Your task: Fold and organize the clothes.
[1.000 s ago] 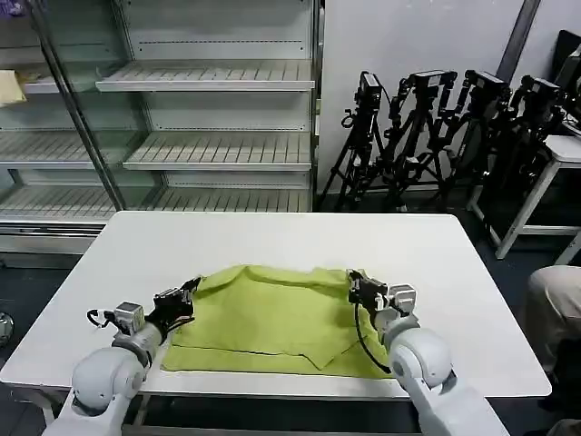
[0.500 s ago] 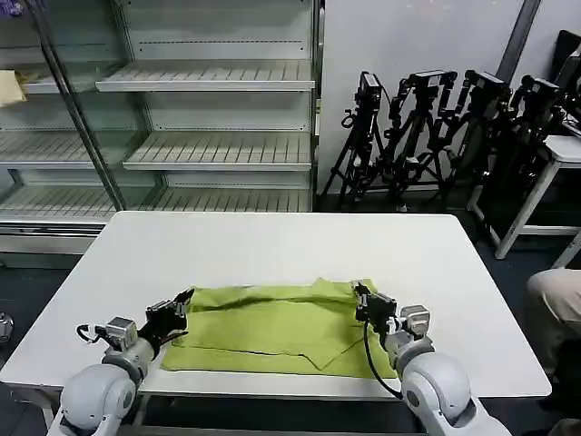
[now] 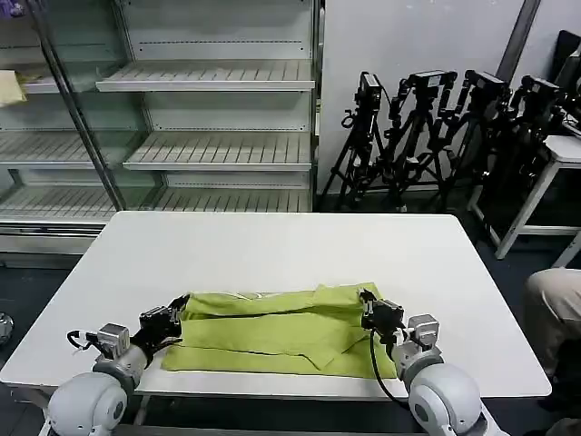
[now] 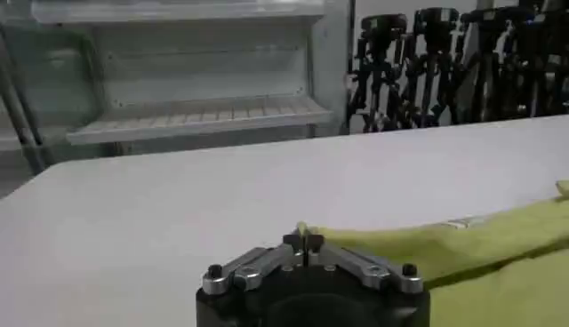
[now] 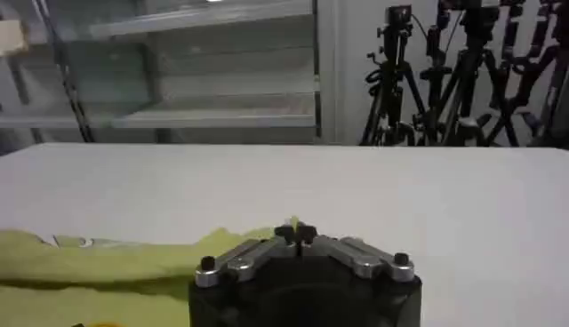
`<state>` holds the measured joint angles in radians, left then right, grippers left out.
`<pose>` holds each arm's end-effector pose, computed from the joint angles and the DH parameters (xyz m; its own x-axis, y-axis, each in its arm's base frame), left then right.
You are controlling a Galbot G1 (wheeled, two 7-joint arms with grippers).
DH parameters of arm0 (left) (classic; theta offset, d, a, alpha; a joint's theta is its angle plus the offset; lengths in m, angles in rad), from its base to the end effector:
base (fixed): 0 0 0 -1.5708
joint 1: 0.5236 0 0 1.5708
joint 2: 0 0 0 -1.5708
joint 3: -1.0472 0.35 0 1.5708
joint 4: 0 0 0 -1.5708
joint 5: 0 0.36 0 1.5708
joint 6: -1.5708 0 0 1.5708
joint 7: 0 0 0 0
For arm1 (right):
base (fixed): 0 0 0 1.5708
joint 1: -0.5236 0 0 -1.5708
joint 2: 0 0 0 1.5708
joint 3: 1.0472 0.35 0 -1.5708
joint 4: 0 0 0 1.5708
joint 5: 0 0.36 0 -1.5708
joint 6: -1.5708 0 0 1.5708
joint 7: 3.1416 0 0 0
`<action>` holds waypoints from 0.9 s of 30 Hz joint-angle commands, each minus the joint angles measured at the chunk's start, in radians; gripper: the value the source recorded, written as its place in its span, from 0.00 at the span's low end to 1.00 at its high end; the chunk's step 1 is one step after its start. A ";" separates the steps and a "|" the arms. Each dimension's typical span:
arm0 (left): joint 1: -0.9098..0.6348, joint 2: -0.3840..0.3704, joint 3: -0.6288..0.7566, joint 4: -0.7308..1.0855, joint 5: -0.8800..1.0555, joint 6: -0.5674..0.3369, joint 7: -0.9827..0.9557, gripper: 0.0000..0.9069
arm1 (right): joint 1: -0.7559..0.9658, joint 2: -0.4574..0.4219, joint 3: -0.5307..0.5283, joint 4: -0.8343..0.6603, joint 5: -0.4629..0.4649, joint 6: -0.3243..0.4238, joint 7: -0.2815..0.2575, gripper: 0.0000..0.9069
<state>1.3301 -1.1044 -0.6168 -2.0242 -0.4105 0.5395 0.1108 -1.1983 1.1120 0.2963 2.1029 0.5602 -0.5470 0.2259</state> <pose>0.2652 0.1134 -0.2419 -0.9088 0.1888 0.3721 0.2142 0.9764 0.0278 0.2716 -0.0114 -0.2244 -0.9142 -0.2484 0.3201 -0.2388 0.9686 0.0694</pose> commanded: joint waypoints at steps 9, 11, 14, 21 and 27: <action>0.052 0.002 -0.031 -0.046 -0.007 0.036 -0.003 0.02 | -0.032 -0.004 0.012 0.064 0.001 -0.009 0.005 0.00; 0.053 0.004 -0.033 -0.040 -0.007 0.036 0.001 0.01 | -0.046 -0.006 0.012 0.089 0.001 -0.013 0.006 0.00; 0.057 0.006 -0.034 -0.040 -0.007 0.036 0.006 0.02 | -0.062 -0.007 0.018 0.104 0.000 -0.017 0.008 0.00; 0.049 0.005 -0.027 -0.029 -0.005 0.036 0.008 0.02 | -0.080 -0.017 0.043 0.121 0.009 -0.030 0.012 0.00; 0.050 0.004 -0.029 -0.012 0.000 0.037 0.010 0.02 | -0.101 -0.018 0.043 0.113 0.007 -0.028 0.009 0.00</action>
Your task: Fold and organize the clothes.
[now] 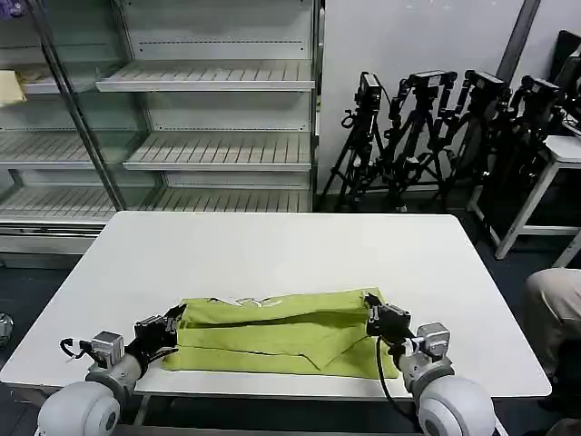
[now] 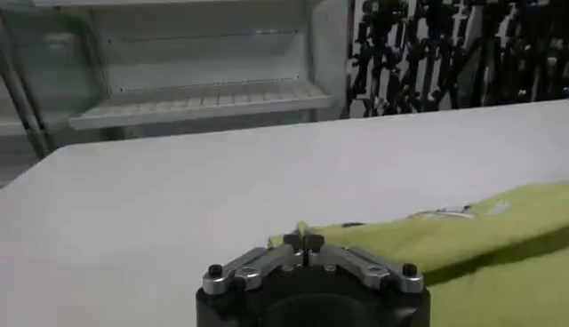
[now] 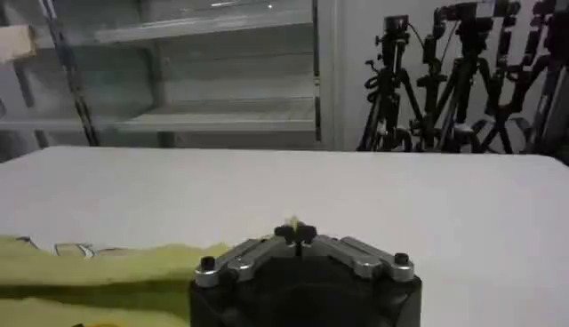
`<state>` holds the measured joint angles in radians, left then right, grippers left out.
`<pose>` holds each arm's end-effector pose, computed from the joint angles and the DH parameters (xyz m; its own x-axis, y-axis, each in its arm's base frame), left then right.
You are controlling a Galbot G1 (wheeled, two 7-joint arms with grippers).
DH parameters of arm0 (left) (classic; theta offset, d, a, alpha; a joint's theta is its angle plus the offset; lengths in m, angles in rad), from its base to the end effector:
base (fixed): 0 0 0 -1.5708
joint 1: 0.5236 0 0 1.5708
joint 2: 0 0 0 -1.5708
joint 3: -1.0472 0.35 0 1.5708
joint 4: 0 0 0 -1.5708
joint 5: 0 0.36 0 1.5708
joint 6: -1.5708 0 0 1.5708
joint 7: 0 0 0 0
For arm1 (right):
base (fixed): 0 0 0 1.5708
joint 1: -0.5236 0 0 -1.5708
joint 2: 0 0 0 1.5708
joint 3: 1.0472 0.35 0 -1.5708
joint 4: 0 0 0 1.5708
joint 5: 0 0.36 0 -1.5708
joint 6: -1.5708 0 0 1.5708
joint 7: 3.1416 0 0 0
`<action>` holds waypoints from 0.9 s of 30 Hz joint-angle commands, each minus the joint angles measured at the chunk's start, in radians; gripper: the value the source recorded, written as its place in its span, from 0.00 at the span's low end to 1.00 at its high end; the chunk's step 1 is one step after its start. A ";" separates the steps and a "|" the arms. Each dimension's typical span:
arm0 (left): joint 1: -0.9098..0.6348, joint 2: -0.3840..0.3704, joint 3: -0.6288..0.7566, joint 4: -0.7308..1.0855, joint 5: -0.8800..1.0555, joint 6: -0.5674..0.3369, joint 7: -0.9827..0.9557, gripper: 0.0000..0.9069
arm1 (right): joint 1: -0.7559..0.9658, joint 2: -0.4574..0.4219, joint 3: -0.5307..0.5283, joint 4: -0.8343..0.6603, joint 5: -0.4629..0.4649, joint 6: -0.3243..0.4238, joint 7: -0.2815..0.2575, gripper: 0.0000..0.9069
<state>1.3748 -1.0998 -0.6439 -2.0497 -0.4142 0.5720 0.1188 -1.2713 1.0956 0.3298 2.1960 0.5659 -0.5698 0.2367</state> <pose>0.2531 0.1177 -0.2409 -0.8926 0.1818 0.4126 0.2111 0.9771 0.0261 0.2460 -0.0137 -0.2095 -0.9134 -0.2516 0.3200 -0.2435 0.9677 0.0657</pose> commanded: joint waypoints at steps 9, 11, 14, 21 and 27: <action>0.031 -0.005 0.006 0.024 0.080 0.005 0.008 0.64 | -0.032 -0.001 0.007 -0.010 -0.041 -0.008 -0.009 0.00; 0.035 -0.009 0.002 0.000 0.071 0.004 -0.009 1.00 | -0.032 -0.002 0.015 -0.025 -0.051 -0.007 -0.012 1.00; 0.035 -0.016 -0.018 -0.041 0.023 0.004 -0.033 1.00 | -0.037 -0.002 0.033 -0.024 -0.050 -0.005 -0.016 1.00; 0.049 -0.034 0.008 -0.122 -0.160 0.006 -0.264 1.00 | -0.058 -0.003 0.078 0.004 -0.050 -0.004 -0.020 1.00; 0.077 -0.072 0.048 -0.101 -0.191 0.006 -0.378 1.00 | -0.075 0.004 0.080 0.022 -0.066 -0.002 -0.023 1.00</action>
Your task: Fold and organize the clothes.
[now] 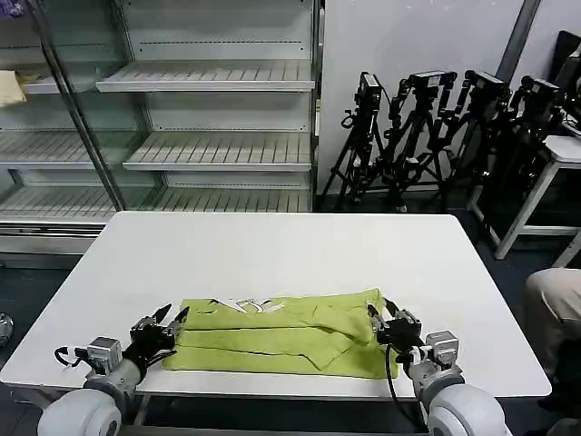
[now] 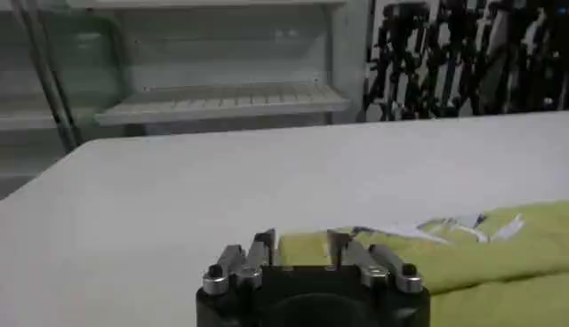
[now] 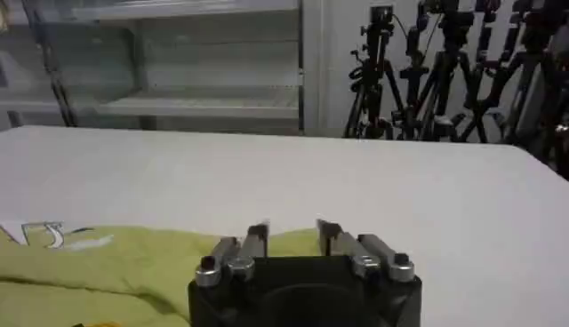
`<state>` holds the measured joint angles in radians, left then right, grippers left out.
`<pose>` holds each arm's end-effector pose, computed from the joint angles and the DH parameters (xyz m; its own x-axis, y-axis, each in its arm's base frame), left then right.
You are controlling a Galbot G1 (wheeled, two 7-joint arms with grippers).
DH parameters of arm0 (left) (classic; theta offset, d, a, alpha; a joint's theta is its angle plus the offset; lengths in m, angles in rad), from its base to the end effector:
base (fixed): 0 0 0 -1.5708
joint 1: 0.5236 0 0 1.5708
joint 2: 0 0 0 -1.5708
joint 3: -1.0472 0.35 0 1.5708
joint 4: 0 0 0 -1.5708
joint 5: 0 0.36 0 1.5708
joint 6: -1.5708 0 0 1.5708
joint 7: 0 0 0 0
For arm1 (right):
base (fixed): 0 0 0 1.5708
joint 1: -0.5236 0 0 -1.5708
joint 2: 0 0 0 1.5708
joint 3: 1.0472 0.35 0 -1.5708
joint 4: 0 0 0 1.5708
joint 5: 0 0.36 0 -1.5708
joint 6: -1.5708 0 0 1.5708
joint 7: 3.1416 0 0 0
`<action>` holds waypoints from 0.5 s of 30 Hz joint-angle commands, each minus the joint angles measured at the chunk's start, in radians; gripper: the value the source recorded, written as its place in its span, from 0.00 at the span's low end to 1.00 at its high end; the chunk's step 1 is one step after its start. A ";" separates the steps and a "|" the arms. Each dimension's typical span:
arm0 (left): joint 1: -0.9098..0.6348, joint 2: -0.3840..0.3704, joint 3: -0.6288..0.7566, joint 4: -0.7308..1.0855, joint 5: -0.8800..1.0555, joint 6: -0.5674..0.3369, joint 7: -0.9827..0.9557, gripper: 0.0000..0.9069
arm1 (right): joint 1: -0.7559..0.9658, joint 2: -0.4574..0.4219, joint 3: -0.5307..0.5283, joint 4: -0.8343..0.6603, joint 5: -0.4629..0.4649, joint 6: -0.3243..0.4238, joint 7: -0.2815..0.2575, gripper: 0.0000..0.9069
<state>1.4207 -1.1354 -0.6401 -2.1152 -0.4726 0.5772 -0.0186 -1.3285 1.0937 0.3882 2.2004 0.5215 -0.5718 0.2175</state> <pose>0.2362 0.1014 -0.2356 -0.9102 0.1109 0.3990 0.1162 0.9932 -0.0109 0.2379 -0.0285 -0.2152 -0.9187 -0.1986 0.3415 -0.2034 0.9788 0.0221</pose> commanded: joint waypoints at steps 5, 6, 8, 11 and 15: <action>0.048 -0.059 0.054 -0.023 -0.136 0.000 -0.253 1.00 | -0.022 0.018 0.012 0.021 -0.041 0.001 -0.007 1.00; 0.050 -0.062 0.057 -0.021 -0.136 0.000 -0.255 1.00 | -0.023 0.020 0.010 0.022 -0.046 0.002 -0.009 1.00; 0.049 -0.068 0.062 -0.013 -0.136 -0.001 -0.263 1.00 | -0.024 0.023 0.009 0.022 -0.050 0.002 -0.011 1.00; 0.030 -0.085 0.073 0.016 -0.133 -0.001 -0.284 1.00 | -0.025 0.030 0.009 0.023 -0.051 0.001 -0.012 1.00; 0.007 -0.104 0.088 0.037 -0.155 -0.005 -0.301 0.19 | -0.034 0.029 0.013 0.029 -0.055 -0.001 -0.013 1.00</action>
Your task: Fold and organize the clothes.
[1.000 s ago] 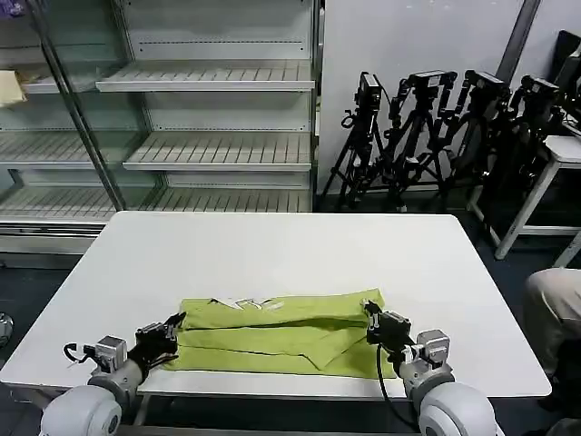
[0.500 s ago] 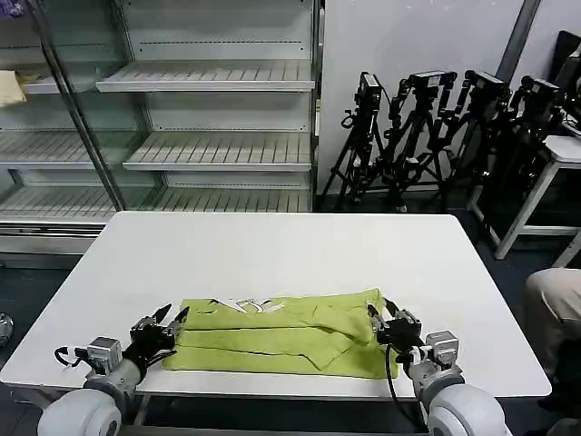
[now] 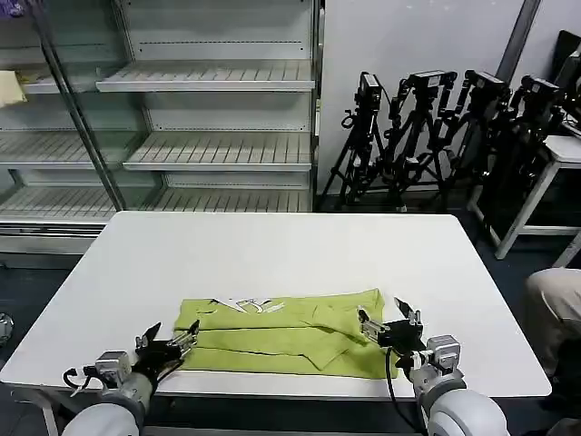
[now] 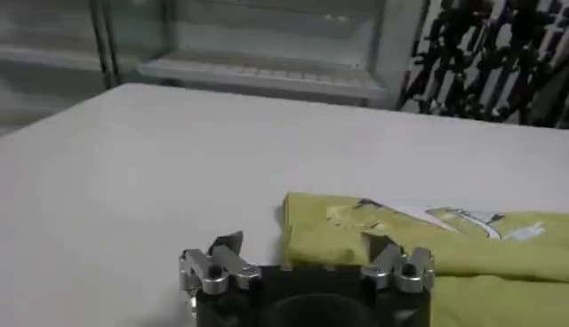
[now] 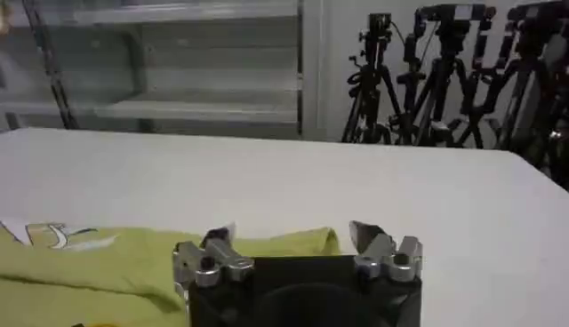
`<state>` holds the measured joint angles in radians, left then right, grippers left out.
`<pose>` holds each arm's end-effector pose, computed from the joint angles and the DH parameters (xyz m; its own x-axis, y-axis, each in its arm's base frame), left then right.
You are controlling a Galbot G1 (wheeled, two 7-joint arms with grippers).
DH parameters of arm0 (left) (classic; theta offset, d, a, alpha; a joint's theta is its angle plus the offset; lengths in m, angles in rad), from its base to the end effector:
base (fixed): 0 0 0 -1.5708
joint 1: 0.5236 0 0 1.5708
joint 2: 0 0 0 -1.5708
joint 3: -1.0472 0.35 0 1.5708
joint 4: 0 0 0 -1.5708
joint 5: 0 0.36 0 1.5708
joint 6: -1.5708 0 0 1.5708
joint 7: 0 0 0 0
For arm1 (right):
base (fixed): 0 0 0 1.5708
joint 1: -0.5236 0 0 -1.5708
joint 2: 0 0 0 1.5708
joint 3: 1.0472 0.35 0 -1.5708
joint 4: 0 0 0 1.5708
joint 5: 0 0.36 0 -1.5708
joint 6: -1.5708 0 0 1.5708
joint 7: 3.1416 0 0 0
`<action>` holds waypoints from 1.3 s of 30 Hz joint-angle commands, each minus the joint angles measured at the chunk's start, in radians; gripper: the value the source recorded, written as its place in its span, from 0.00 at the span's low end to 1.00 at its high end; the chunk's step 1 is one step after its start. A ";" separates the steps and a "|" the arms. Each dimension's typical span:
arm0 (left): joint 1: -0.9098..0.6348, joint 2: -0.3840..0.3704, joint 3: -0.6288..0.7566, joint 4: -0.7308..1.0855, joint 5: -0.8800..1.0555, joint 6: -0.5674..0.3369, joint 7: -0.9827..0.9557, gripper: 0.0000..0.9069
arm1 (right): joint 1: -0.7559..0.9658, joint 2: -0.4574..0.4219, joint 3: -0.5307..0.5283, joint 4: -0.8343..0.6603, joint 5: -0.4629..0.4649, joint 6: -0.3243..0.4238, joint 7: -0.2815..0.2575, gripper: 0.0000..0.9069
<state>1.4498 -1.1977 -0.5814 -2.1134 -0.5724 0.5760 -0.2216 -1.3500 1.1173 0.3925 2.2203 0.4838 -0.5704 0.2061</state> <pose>0.2258 0.0764 -0.2552 -0.8882 0.0198 0.4590 -0.0308 0.9942 -0.1026 0.2310 -0.0243 -0.2139 -0.9230 -0.1966 0.3307 -0.2026 0.9791 0.0166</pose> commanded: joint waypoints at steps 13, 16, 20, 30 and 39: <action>-0.028 -0.067 0.043 0.040 -0.090 0.000 -0.086 0.02 | -0.026 0.013 0.017 0.012 -0.034 -0.003 -0.003 1.00; -0.021 -0.071 0.047 0.022 -0.096 -0.001 -0.079 0.02 | -0.029 0.015 0.016 0.015 -0.038 -0.003 -0.003 1.00; -0.032 -0.079 0.052 0.019 -0.078 -0.007 -0.062 0.02 | -0.027 0.018 0.013 0.018 -0.040 -0.003 -0.003 1.00; -0.062 0.021 -0.066 0.029 0.246 -0.035 0.107 0.01 | -0.028 0.022 0.008 0.022 -0.054 -0.003 -0.004 1.00; -0.056 0.239 -0.409 0.104 0.432 -0.038 0.293 0.00 | -0.021 0.024 0.003 0.023 -0.060 0.000 -0.006 1.00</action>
<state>1.3922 -1.1623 -0.6817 -2.0768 -0.4150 0.5617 -0.1323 -1.3723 1.1409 0.3956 2.2422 0.4261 -0.5715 0.1992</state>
